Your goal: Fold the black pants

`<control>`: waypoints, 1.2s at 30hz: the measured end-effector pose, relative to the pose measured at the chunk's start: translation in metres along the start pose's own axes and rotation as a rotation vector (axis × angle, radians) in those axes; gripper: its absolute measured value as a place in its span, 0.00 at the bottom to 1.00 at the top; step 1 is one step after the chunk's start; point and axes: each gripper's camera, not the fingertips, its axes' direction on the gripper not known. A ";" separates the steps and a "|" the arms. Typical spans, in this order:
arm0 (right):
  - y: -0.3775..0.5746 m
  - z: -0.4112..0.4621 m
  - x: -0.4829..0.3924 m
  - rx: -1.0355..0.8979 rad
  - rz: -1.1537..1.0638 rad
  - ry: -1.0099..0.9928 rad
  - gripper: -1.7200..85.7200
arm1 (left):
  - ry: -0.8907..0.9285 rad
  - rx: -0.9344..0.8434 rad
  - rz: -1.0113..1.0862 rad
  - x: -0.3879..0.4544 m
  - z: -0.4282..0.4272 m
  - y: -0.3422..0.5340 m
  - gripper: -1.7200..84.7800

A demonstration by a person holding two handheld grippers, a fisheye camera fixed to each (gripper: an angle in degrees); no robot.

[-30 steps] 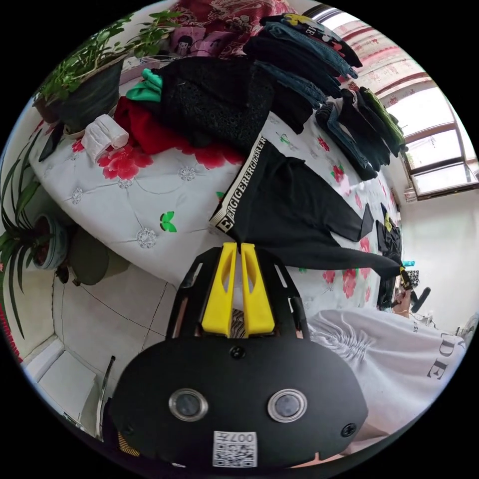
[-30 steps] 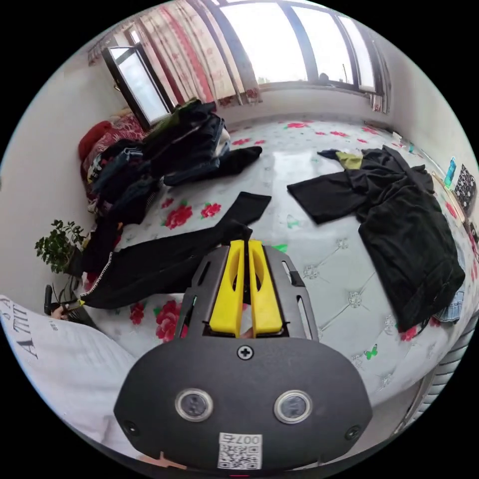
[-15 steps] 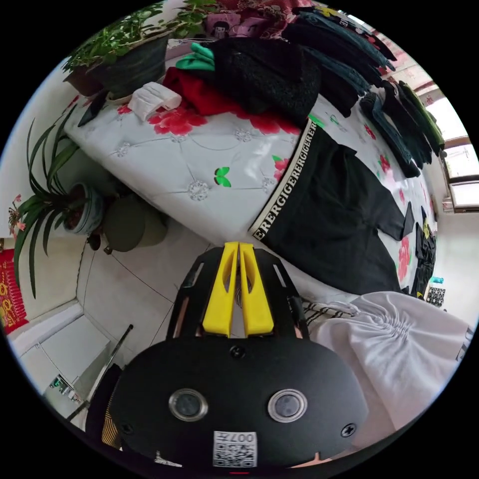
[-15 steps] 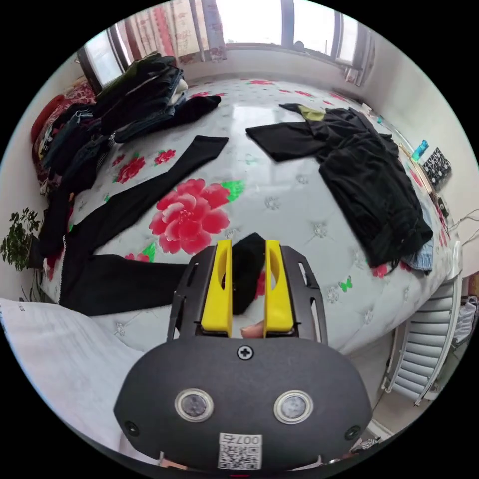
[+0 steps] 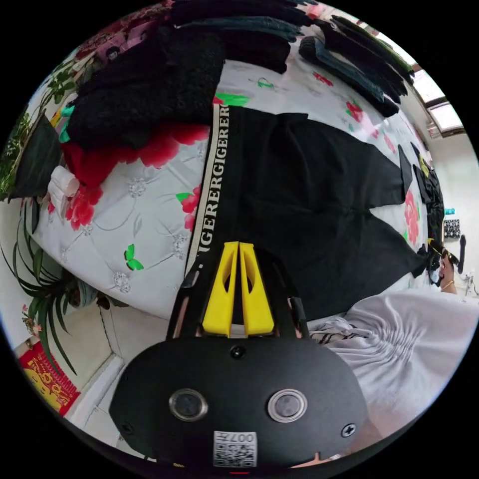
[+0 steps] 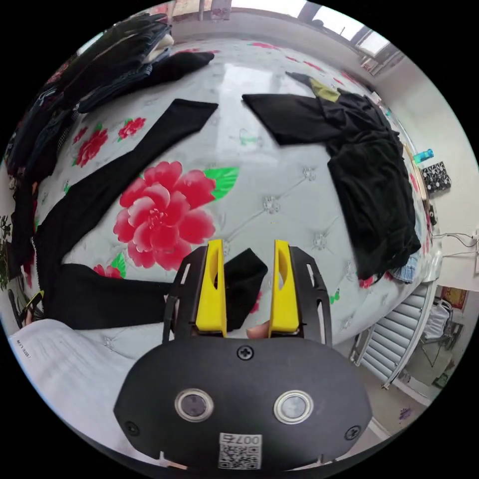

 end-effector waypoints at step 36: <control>-0.179 0.030 -0.162 0.189 -0.223 -0.231 0.14 | -0.027 0.171 -0.014 0.043 -0.033 -0.132 0.08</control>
